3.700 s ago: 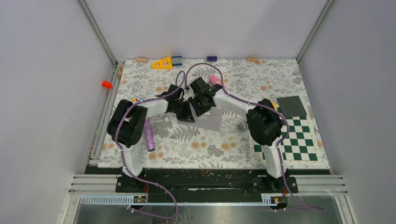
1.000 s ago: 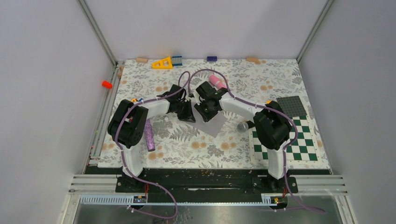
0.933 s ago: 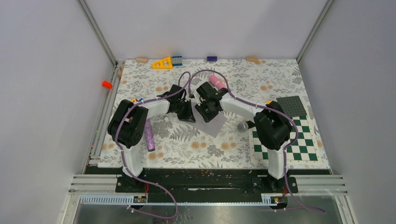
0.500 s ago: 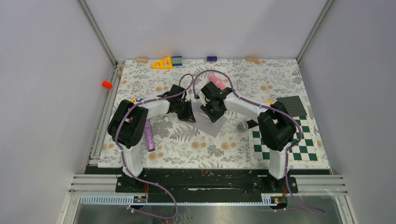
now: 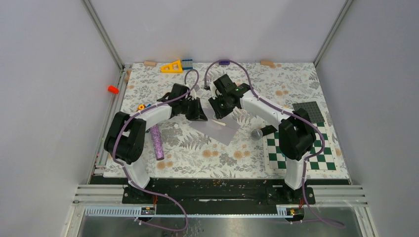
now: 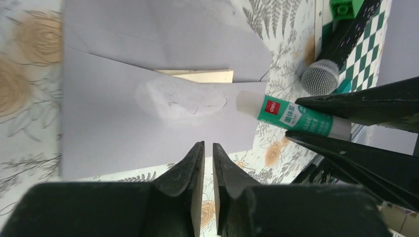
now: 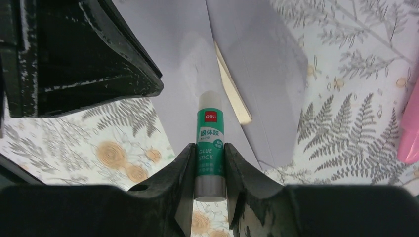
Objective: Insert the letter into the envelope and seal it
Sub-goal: Paint the envelope at the center of the board.
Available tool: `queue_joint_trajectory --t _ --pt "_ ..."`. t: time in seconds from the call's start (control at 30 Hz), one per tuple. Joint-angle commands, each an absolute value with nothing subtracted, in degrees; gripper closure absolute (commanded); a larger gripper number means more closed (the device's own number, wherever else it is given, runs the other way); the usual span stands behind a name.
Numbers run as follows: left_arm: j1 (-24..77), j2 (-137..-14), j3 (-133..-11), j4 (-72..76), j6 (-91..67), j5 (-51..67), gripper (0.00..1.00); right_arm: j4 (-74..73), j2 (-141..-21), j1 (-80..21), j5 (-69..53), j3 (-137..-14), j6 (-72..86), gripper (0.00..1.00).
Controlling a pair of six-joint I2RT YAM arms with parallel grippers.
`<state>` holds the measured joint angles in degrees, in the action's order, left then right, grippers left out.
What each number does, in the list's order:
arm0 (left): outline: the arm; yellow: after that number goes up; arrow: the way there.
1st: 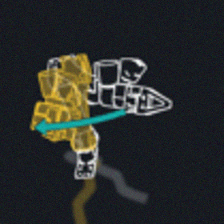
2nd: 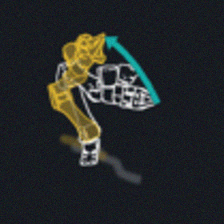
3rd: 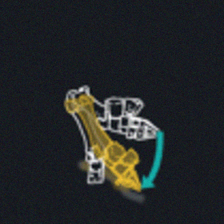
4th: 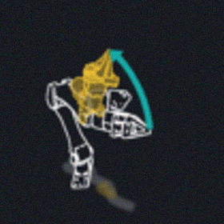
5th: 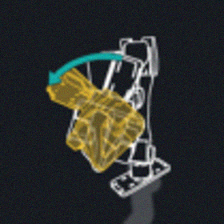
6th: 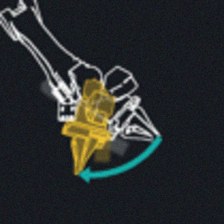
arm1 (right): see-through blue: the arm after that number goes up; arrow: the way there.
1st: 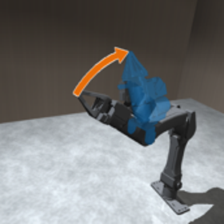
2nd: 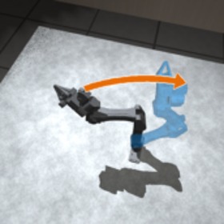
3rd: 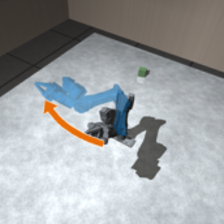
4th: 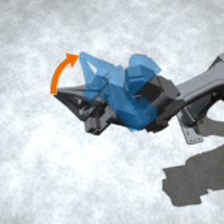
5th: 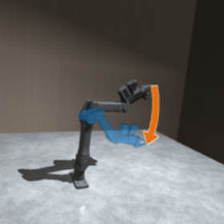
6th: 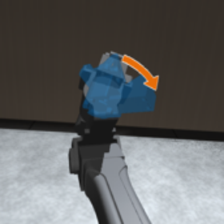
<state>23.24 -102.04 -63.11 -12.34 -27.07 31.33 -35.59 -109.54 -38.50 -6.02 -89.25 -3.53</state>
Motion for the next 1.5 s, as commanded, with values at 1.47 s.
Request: queue_joint_trajectory --t 1.47 --pt "22.94 -114.34 -73.2 -19.98 -26.41 14.04 1.0 -37.96 -126.19 -40.78 -7.04 -104.38 6.62 1.0"
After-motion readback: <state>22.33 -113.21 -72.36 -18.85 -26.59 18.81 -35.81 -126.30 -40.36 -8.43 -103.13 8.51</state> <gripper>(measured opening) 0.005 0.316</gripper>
